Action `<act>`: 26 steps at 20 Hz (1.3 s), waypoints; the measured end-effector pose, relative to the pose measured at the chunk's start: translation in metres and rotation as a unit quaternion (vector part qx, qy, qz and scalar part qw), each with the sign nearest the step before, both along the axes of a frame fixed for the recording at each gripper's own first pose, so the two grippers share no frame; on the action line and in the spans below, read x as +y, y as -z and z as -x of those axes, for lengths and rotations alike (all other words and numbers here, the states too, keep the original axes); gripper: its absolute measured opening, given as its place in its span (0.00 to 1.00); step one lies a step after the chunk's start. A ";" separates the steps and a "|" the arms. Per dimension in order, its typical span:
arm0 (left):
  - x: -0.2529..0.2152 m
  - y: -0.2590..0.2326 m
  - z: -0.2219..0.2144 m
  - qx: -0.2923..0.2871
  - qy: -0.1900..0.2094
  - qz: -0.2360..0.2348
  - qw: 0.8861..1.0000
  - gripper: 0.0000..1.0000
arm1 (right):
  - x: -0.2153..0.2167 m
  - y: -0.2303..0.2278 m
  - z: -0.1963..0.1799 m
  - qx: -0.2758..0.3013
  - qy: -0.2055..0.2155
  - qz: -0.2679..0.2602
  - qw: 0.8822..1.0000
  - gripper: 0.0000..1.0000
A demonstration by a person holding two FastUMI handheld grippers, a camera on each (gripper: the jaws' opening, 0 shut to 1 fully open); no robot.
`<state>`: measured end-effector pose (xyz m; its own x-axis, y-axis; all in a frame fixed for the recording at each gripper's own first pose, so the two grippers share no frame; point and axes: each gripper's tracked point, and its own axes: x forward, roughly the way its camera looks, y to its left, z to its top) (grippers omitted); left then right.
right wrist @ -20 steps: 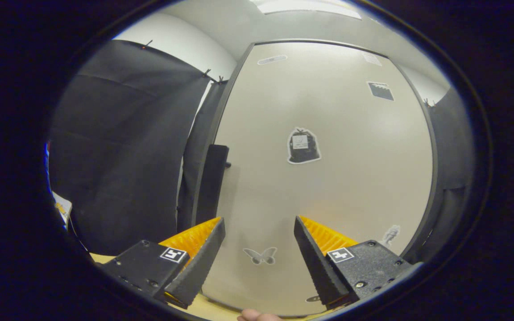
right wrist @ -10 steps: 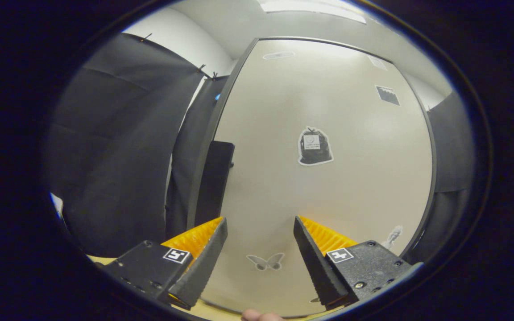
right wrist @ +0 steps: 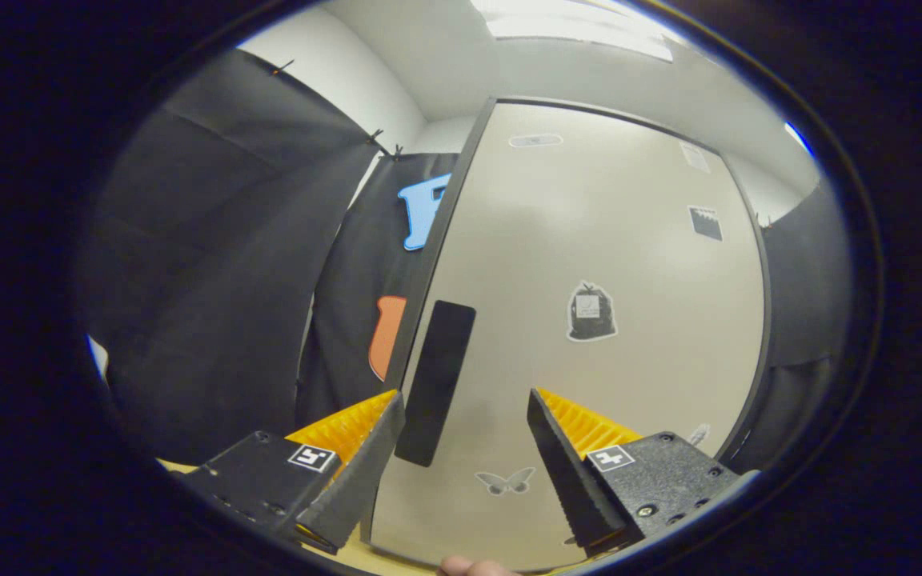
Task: Open the cabinet door with the right hand, grasp the bottle in the cabinet with the left hand and place it on the coaster, then close the cabinet door with the right hand.
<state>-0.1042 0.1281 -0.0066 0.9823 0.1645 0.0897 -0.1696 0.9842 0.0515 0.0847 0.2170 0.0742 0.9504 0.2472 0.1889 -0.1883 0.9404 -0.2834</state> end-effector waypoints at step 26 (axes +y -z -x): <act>0.038 0.003 0.002 -0.015 0.007 0.019 1.000 0.95 | 0.014 0.031 0.043 0.192 -0.114 -0.018 0.975 0.18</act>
<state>-0.1066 0.1662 -0.0098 0.9816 0.1538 0.1134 -0.1558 0.9877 0.0093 0.0419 0.2312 0.0435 0.8743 0.4592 -0.1574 -0.4785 0.8699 -0.1196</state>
